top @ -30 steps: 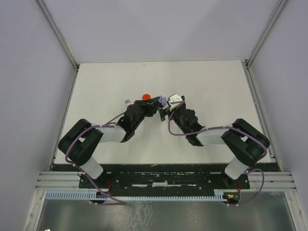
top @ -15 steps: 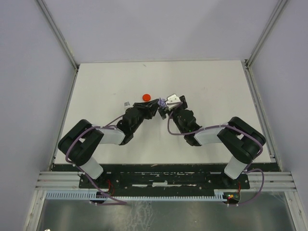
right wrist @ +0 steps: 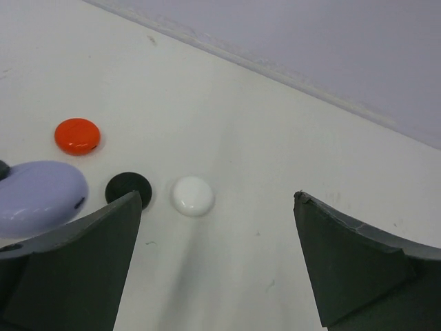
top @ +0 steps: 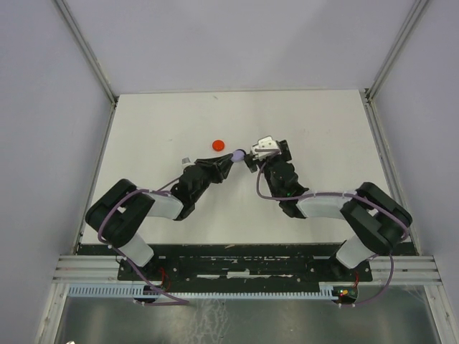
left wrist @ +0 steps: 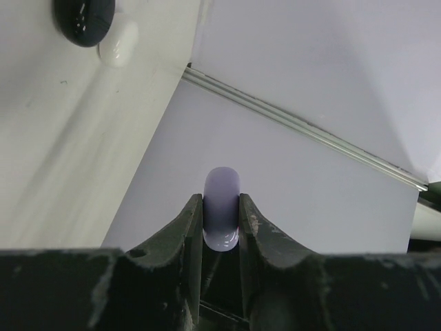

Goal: Insert the wireless bluetooth earbuds into the charging case
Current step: Place the charging case at the center of the board.

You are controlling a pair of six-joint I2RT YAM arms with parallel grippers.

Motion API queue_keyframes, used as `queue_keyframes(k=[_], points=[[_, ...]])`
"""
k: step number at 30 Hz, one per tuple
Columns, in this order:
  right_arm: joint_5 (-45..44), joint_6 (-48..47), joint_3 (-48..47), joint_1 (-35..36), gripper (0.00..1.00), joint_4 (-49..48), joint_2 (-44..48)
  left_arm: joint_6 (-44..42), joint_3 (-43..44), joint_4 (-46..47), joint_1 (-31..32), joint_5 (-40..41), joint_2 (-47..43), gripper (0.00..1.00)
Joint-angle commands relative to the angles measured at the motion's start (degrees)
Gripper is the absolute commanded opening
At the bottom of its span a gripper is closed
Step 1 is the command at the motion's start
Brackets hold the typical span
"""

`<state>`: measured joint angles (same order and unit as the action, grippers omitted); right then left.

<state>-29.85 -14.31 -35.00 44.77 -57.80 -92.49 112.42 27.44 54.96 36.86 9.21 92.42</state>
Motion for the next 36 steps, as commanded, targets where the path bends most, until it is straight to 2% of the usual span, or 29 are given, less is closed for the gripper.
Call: queue_keyframes(k=[1, 4, 6, 8, 13, 17, 25, 32, 34, 36], points=[[-12.3, 12.3, -4.4, -1.8, 1.0, 22.7, 11.3, -7.8, 0.3, 0.3, -3.6, -4.3, -1.7, 0.03], [-9.8, 24.0, -11.5, -5.1, 1.0, 48.7, 15.8, -17.9, 2.1, -4.9, -6.5, -9.7, -1.7, 0.03], [-6.2, 24.8, -13.7, -6.1, 1.0, 56.6, 17.2, -25.0, 3.3, -9.2, -7.3, -12.0, -1.5, 0.03], [-3.6, 25.1, -14.3, -6.3, 1.0, 59.6, 18.5, -30.3, 4.3, -12.4, -7.3, -12.4, -1.4, 0.03], [-0.8, 26.4, -14.3, -6.8, 1.0, 62.2, 20.3, -40.5, 7.9, -21.6, -7.3, -10.6, -0.8, 0.03], [0.4, 27.1, -14.3, -7.4, 0.99, 63.1, 20.2, -45.0, 10.3, -24.1, -7.3, -9.3, 0.6, 0.03], [5.1, 29.0, -15.5, -9.3, 1.0, 65.4, 19.3, -47.8, 12.2, -24.8, -7.4, -10.4, 5.9, 0.03], [6.8, 30.1, -15.5, -10.3, 1.0, 65.6, 19.2, -50.7, 12.7, -27.2, -7.4, -8.9, 6.9, 0.04], [7.4, 30.4, -15.7, -10.6, 1.0, 65.8, 19.2, -51.7, 13.1, -28.4, -7.4, -8.5, 6.7, 0.09], [8.2, 30.8, -16.0, -10.9, 1.0, 66.2, 19.2, -52.9, 13.7, -31.1, -7.4, -8.0, 6.4, 0.26]])
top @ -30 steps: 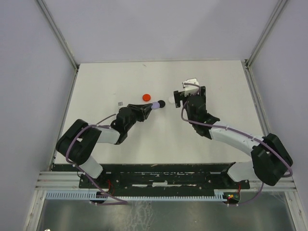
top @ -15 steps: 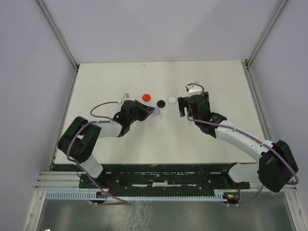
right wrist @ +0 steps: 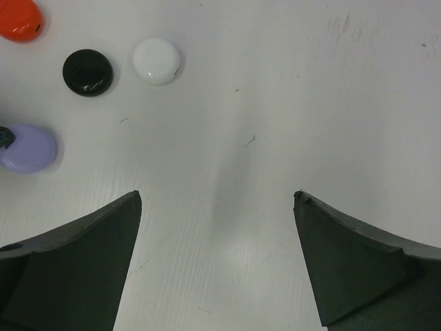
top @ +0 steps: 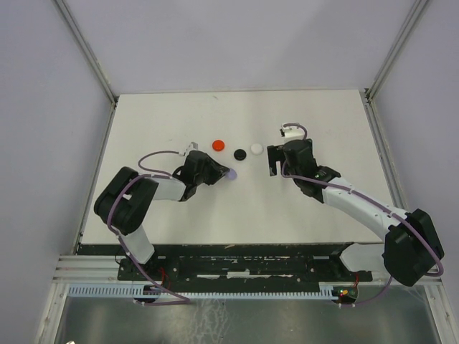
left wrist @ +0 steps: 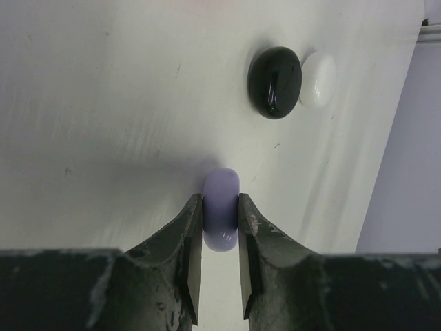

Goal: Insert the wireless bluetooth earbuds into the charging case
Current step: Place the charging case at the center of the board, then reset both arms

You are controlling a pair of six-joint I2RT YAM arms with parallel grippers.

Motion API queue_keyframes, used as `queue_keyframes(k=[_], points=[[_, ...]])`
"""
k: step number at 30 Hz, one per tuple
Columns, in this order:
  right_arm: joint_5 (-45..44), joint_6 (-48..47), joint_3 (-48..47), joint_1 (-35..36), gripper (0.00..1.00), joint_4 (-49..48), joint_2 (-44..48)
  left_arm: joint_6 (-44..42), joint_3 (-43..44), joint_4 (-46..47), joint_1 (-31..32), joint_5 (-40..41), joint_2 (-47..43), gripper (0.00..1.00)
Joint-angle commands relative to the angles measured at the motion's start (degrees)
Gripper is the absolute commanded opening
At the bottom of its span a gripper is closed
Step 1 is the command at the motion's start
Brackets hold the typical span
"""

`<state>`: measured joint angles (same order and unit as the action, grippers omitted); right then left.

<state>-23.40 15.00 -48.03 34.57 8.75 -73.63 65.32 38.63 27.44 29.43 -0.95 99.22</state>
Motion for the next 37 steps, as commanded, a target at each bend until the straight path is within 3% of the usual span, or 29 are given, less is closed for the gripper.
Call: queue_keyframes(k=[1, 3, 5, 10, 14, 21, 27, 37], points=[[2.0, 1.9, -3.1, -0.9, 1.0, 0.0, 0.3, -6.1, 2.7, -4.4, 0.0, 2.5, -0.5, 0.34], [2.7, 2.6, -3.4, -1.4, 1.0, 0.6, 0.5, -6.5, 3.0, -6.6, -0.1, 3.5, -1.0, 0.47], [2.8, 3.8, -3.6, -2.0, 0.99, 1.0, 0.7, -7.3, 3.6, -9.1, -0.5, 4.1, -1.4, 0.54], [0.0, 7.0, -3.7, -2.8, 1.0, 1.7, 2.3, -8.6, 2.8, -15.5, -3.2, 7.0, -6.0, 0.6], [-11.1, 13.7, -6.2, -3.0, 1.0, 7.1, 3.0, -8.8, -0.6, -21.8, -8.1, 14.5, -16.4, 0.64], [-28.3, 22.5, -11.8, -3.2, 1.0, 20.0, 2.7, -9.1, -7.6, -27.8, -14.8, 27.8, -39.9, 0.85], [-31.8, 27.3, -10.8, -3.4, 1.0, 21.9, 6.1, -11.9, -8.6, -31.1, -17.2, 26.7, -45.6, 0.9], [-32.4, 31.4, -10.3, -3.7, 1.0, 24.2, 8.2, -12.7, -9.4, -29.0, -17.3, 20.8, -45.6, 0.9]])
